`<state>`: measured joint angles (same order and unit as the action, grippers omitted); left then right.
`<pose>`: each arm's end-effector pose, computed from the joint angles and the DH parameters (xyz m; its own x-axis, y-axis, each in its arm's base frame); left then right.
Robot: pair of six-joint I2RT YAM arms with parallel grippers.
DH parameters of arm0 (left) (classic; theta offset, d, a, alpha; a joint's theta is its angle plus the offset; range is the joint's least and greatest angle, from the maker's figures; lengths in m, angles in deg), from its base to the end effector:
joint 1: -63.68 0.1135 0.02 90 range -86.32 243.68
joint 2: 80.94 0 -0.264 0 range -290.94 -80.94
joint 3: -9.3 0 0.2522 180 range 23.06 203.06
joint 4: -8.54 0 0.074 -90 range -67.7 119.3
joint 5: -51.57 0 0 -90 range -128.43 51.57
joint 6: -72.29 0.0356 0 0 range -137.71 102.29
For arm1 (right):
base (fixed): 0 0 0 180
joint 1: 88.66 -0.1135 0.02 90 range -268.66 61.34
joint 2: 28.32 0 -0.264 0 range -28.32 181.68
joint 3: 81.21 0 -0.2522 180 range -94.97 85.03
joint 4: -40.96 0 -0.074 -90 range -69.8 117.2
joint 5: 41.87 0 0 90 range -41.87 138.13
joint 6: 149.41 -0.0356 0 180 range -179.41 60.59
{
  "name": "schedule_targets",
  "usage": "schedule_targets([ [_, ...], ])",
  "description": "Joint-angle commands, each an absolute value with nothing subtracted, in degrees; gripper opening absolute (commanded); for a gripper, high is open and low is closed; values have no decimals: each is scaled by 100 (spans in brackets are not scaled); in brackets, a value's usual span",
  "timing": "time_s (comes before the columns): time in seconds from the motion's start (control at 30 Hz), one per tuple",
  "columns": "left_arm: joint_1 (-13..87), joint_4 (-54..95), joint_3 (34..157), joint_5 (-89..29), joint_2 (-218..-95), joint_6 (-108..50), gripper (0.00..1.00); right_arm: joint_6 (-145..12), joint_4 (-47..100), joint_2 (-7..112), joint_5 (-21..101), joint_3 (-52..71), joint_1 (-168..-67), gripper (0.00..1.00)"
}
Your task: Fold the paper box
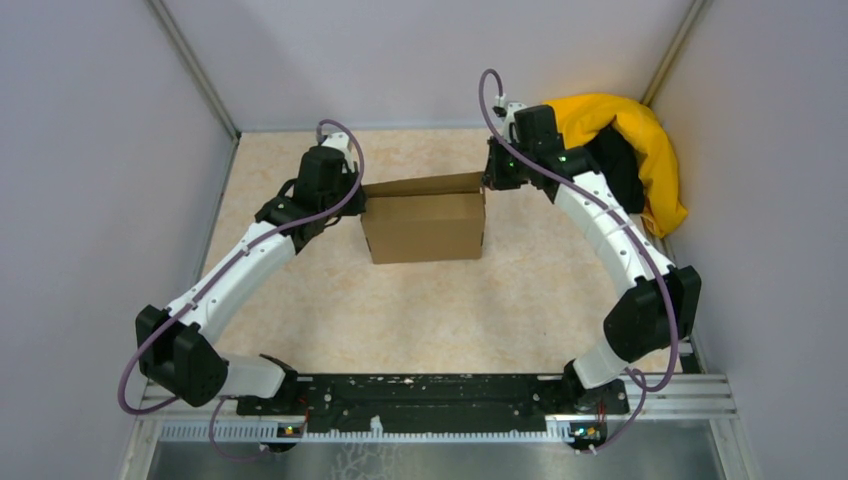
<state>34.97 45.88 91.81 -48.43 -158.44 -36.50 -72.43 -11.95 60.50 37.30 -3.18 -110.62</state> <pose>0.2716 -0.1417 0.3349 -0.5550 -0.0577 -0.8299 0.1750 0.9672 -0.1843 0.3165 0.1348 0.3651 -0.6908 -0.0400 -0.7219 -0.3547 0.8888 0.2903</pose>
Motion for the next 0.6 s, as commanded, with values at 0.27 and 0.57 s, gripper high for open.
schedule_targets([
  [0.27, 3294, 4595, 9150, -4091, -16004, -3799, 19, -7378, -1035, 5989, 2423, -508, -11116, 0],
  [0.57, 3249, 4599, 9119, -4115, -16044, -3836, 19, -7724, -770, 5984, 2458, -381, -11116, 0],
])
